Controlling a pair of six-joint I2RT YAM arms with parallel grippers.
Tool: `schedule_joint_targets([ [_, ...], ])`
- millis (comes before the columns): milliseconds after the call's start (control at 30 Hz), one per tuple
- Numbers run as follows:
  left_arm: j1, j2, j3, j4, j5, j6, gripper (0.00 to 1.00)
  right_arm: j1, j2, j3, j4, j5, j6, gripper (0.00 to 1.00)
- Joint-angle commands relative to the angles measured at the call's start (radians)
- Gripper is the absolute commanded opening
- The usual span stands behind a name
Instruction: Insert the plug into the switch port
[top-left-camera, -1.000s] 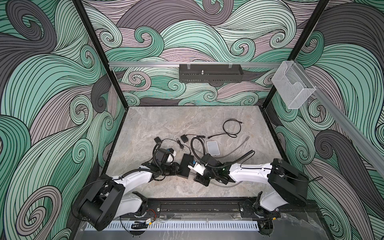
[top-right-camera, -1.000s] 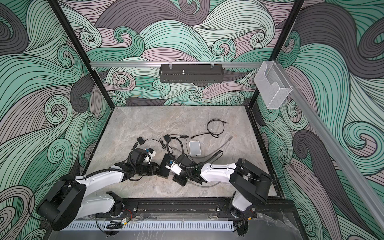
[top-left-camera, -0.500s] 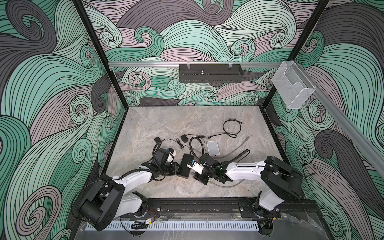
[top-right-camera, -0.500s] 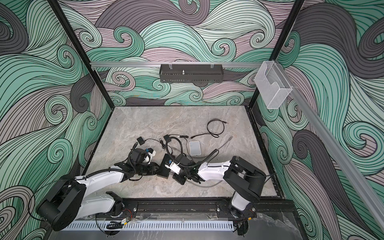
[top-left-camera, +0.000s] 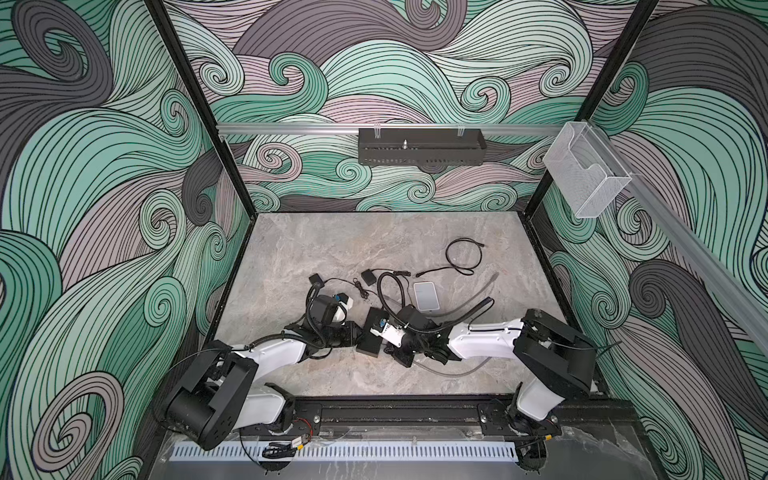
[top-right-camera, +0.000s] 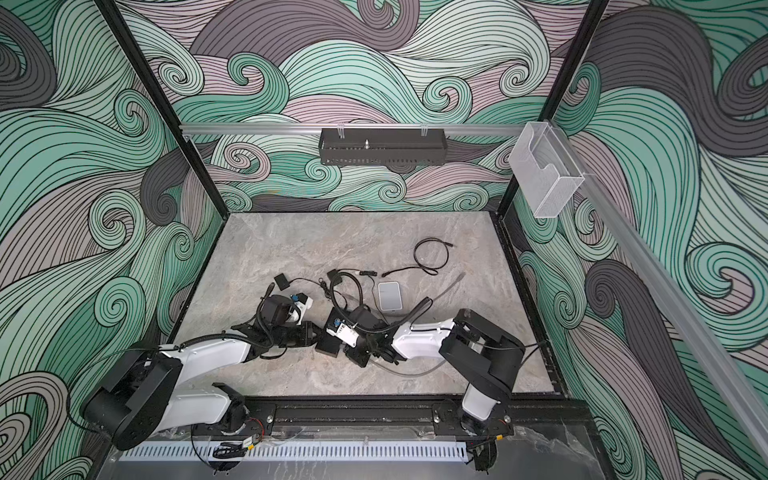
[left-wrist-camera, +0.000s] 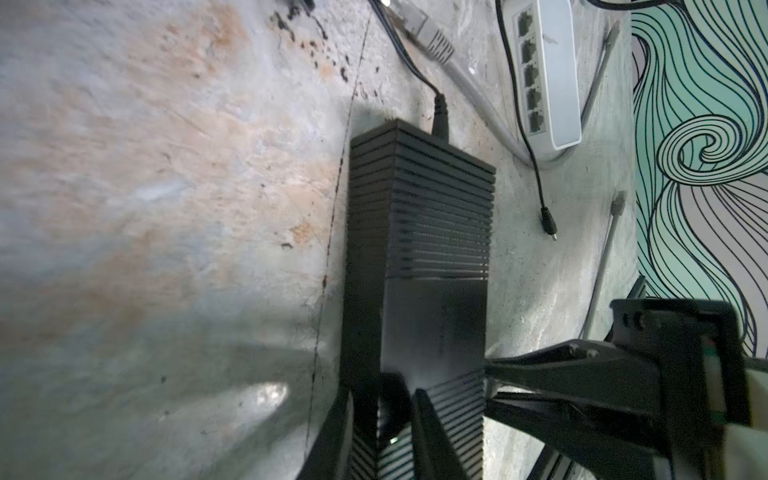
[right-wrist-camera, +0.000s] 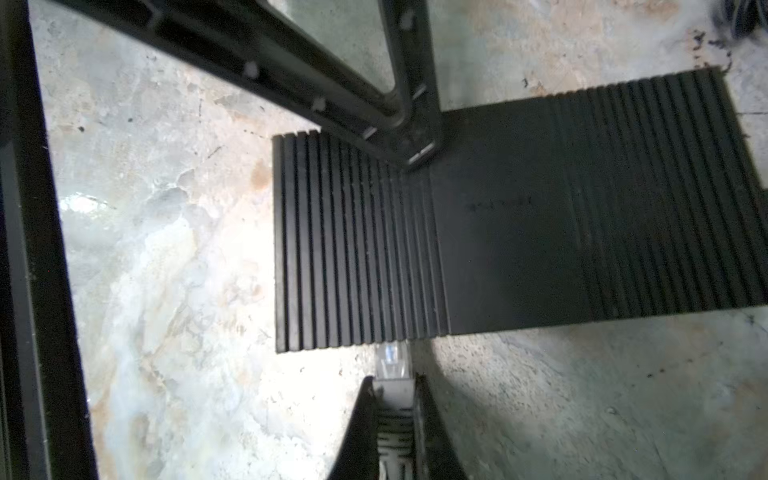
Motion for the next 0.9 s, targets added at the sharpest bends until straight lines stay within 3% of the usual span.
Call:
schedule_joint_targets([
  [0, -0.022, 0.040, -0.036, -0.071, 0.087, -0.004, 0.24, 0.024, 0.064, 0.041, 0.029, -0.019, -0.026, 0.00],
  [533, -0.097, 0.062, -0.090, 0.007, 0.085, -0.069, 0.24, 0.026, 0.120, 0.263, 0.047, 0.117, 0.114, 0.00],
  [867, -0.146, 0.019, -0.127, 0.019, 0.051, -0.121, 0.24, 0.038, 0.129, 0.272, 0.148, 0.251, 0.301, 0.00],
])
